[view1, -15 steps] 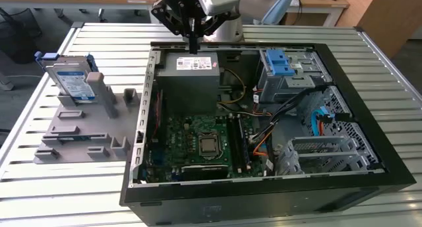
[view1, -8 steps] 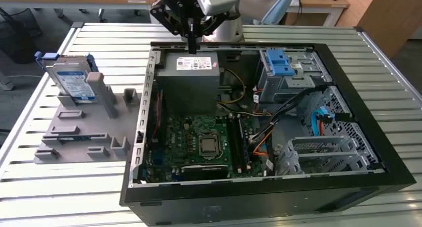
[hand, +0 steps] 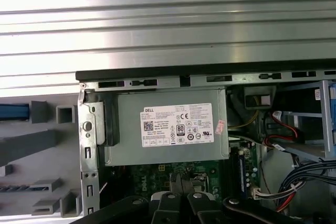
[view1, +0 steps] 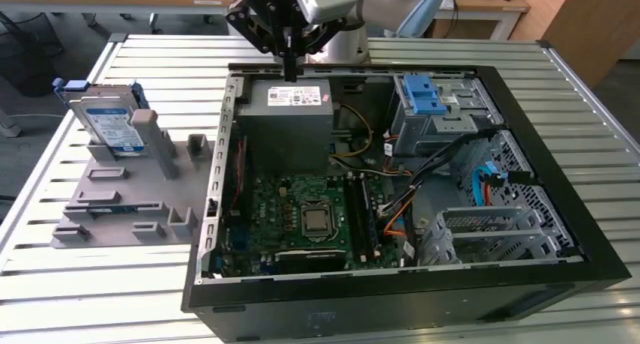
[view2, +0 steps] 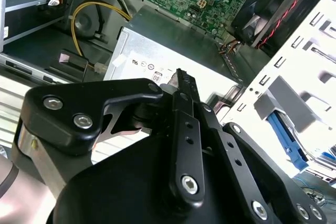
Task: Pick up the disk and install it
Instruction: 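Reach for the disk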
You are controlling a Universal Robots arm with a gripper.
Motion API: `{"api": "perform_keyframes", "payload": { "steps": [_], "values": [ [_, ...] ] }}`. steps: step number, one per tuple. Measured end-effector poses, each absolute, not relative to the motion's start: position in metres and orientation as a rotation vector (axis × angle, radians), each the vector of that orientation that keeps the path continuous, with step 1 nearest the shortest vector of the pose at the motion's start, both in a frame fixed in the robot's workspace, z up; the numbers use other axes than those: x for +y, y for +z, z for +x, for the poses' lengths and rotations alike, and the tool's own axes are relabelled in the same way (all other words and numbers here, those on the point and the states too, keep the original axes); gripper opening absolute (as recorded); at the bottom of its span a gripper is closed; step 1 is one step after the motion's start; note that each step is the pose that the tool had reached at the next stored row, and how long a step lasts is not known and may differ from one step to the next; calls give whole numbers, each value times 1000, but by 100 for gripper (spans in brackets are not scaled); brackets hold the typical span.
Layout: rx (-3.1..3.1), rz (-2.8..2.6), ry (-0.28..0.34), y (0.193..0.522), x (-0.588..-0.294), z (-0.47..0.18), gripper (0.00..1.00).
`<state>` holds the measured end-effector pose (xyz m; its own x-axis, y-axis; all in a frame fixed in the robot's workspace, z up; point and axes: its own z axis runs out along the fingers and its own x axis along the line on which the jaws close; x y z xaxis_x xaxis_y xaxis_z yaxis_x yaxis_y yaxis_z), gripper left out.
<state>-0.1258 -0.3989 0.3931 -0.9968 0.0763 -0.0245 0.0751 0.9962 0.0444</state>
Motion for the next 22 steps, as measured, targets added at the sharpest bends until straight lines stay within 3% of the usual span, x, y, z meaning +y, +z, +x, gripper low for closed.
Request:
{"api": "perform_keyframes", "payload": {
  "steps": [22],
  "values": [
    [3113,118,68,392,-399,-136,11]
  ]
}}
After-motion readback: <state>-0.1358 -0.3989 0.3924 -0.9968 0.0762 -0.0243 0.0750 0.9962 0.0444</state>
